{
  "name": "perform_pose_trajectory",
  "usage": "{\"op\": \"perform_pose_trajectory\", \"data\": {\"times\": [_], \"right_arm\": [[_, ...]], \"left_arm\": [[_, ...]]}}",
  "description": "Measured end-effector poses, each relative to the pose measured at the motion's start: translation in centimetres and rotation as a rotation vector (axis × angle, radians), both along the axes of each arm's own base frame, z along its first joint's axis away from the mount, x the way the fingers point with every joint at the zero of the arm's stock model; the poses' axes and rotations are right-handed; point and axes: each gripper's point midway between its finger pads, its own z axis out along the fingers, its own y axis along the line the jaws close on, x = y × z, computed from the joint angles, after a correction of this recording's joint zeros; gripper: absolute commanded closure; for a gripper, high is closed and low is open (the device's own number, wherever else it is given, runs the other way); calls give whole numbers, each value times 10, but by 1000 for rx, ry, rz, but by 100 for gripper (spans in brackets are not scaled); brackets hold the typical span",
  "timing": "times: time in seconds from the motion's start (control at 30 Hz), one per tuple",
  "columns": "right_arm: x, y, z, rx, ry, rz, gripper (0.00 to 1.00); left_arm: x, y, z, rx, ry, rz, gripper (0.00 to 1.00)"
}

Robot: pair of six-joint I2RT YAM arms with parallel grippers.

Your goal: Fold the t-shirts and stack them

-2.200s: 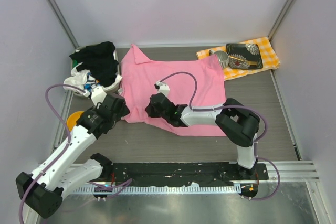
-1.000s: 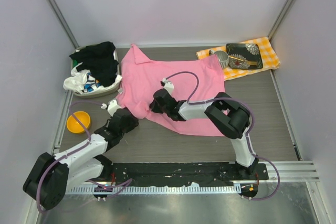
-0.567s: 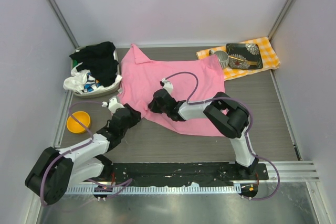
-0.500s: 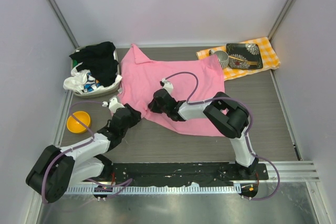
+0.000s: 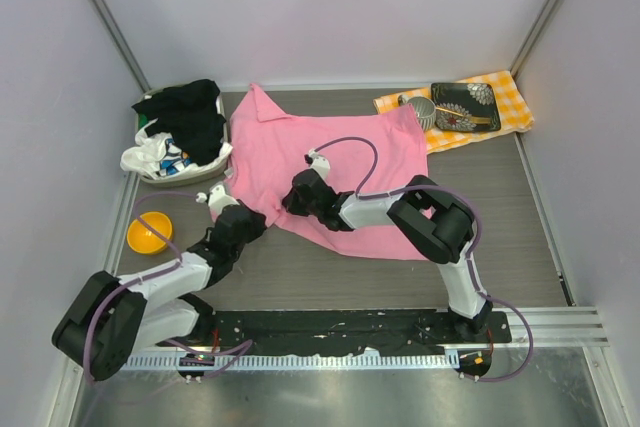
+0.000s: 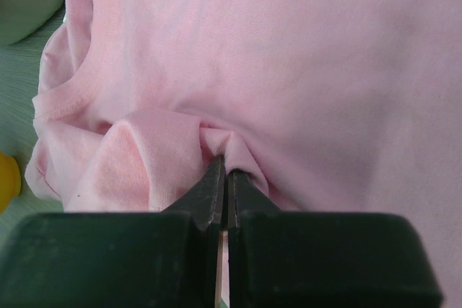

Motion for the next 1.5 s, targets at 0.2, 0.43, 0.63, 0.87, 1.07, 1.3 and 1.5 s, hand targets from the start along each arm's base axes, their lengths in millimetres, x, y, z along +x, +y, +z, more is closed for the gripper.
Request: {"op": "perform_pose_trajectory", "data": {"times": [0.2, 0.43, 0.63, 0.87, 1.07, 1.3, 1.5], "right_arm": [[0, 0, 0, 2, 0, 2, 99], [-15, 11, 1, 8, 0, 56, 76], [-57, 32, 27, -36, -68, 160, 3], [-127, 17, 44, -243, -142, 255, 1], [-145, -45, 71, -375, -187, 192, 1], [-146, -121, 122, -389, -254, 46, 0], [-141, -160, 145, -434, -302, -46, 0]], "left_arm": [[-2, 1, 22, -30, -49, -3, 100], [-19, 14, 88, -68, -129, 13, 100], [-52, 38, 125, -80, -133, 47, 100], [-99, 53, 115, -171, -111, 36, 100], [-116, 51, 79, -186, 13, 31, 100], [-132, 51, 60, -192, 148, 50, 18], [-153, 63, 113, -274, 124, 82, 0]]}}
